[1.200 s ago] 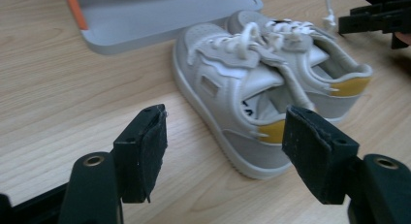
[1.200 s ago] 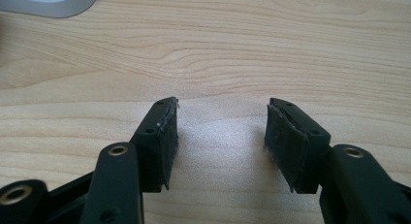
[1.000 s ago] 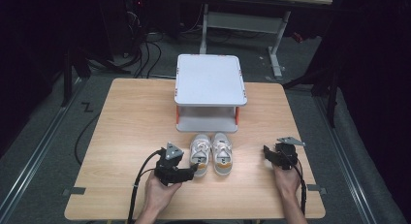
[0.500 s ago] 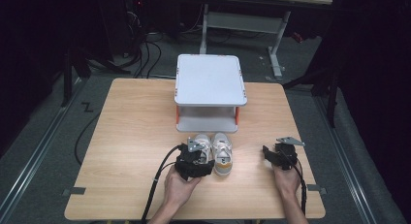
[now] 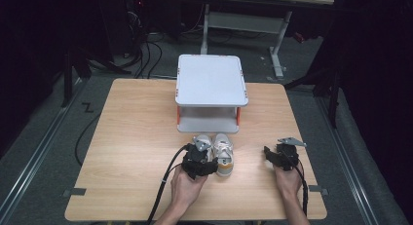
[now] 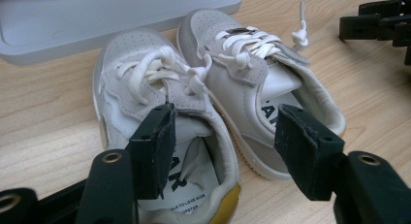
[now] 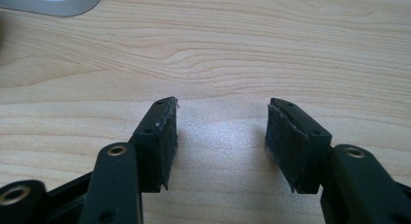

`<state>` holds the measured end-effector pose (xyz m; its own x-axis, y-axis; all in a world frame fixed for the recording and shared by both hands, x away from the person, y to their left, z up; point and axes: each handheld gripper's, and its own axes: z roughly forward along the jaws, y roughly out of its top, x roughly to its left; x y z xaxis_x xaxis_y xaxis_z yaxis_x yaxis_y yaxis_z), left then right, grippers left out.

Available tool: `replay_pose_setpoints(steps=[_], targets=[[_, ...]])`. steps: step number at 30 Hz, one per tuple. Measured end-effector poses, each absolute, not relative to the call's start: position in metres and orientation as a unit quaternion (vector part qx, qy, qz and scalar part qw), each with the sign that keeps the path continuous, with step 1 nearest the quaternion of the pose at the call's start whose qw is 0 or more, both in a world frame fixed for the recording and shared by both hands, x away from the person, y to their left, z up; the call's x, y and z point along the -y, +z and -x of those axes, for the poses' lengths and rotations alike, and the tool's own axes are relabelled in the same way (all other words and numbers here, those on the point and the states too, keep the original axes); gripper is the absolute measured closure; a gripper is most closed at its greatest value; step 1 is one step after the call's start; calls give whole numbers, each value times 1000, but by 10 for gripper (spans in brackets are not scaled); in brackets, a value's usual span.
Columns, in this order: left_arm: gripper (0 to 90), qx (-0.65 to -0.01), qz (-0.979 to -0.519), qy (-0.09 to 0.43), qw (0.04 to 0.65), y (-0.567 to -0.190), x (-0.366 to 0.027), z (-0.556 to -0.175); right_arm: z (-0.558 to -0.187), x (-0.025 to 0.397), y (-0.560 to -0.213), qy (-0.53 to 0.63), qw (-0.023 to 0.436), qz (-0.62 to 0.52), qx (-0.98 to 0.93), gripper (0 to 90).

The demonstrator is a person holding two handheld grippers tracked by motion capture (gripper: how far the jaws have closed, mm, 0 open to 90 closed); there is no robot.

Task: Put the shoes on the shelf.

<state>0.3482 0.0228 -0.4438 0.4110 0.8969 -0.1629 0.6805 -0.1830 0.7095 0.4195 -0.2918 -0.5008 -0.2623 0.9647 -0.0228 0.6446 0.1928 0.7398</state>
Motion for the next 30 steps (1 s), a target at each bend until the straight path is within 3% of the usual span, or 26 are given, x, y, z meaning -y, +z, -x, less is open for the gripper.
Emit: replay_pose_setpoints(steps=[5,9,20,30], targets=[[450,-522,-759,135,366,-444,-21,-346,-420,292,-501,315,254,-552,-729,450],[395,-528,-751,126,375,-443,-22,-351,-420,292,-501,315,254,-552,-729,448],[373,-535,-743,129,381,-441,-13,-359,-420,291,-501,314,253,-555,-727,446],[464,-527,-753,153,362,-442,-3,-357,-420,290,-501,314,255,-555,-727,447]])
